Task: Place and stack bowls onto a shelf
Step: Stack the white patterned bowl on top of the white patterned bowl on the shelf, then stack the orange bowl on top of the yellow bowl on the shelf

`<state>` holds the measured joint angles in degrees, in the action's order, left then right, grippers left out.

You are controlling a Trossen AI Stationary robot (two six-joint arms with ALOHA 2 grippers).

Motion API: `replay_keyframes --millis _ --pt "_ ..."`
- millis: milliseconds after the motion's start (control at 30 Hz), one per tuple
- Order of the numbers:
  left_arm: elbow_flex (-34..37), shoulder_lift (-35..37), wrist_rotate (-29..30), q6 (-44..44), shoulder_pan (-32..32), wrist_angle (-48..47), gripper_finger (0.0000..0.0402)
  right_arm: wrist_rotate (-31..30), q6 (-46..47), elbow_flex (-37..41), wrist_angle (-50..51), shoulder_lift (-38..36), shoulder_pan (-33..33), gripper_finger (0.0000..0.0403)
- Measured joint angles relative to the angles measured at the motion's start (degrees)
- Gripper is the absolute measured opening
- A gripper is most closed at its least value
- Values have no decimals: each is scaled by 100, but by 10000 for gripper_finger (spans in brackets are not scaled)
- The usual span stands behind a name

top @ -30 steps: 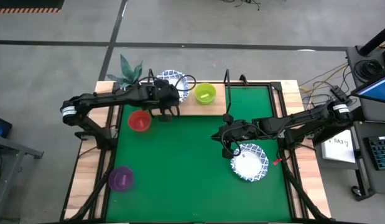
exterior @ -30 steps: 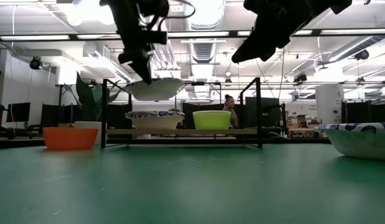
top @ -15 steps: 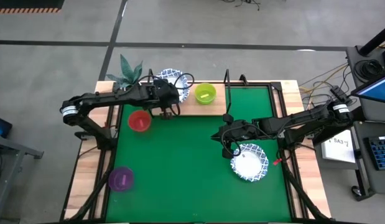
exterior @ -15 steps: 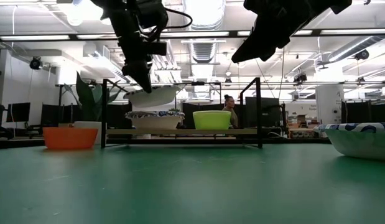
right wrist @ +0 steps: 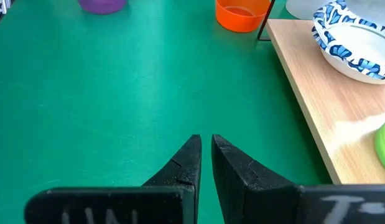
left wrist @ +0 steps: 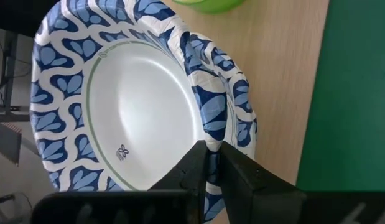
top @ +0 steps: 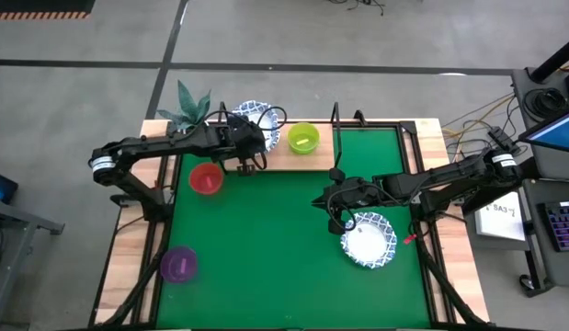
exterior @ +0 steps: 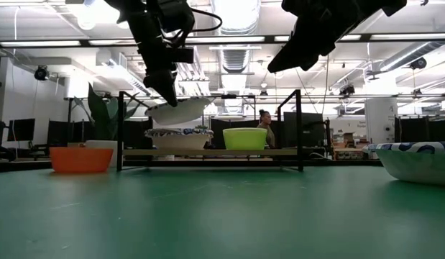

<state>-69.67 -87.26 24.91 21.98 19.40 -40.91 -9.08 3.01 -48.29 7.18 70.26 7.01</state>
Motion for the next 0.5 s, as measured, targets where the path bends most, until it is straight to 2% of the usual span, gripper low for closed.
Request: replay_keyframes --millis 167,500 --pt "0 0 2 -2 0 0 46 0 0 0 -1 0 0 28" --pt "-2 0 6 -200 15 10 158 0 1 0 -2 0 -1 28"
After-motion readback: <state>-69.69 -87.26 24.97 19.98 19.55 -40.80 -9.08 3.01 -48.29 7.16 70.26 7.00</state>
